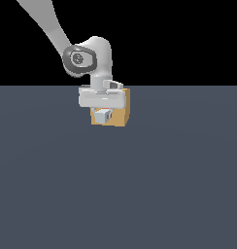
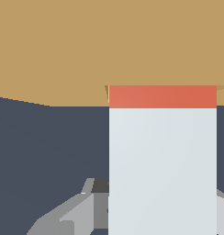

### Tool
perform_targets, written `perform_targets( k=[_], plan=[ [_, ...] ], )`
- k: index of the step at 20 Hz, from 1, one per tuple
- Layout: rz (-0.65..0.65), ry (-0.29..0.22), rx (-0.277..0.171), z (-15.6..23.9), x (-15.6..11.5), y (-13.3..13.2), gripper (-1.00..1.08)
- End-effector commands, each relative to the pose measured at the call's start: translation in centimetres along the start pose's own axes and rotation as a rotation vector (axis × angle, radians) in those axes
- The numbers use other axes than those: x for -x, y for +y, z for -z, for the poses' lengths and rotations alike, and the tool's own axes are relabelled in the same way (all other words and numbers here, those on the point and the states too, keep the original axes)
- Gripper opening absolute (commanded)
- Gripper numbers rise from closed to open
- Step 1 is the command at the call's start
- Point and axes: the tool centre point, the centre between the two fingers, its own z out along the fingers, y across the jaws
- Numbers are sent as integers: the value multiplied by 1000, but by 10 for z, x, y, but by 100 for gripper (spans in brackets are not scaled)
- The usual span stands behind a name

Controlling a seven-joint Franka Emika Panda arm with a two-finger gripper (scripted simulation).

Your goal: Insert the peg into the horizontal hole in a box.

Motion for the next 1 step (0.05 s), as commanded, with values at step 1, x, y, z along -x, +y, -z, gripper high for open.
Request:
perform_targets(
  k=[1],
  plan=[
    [2,5,5,2,-7,1,-100]
  ],
)
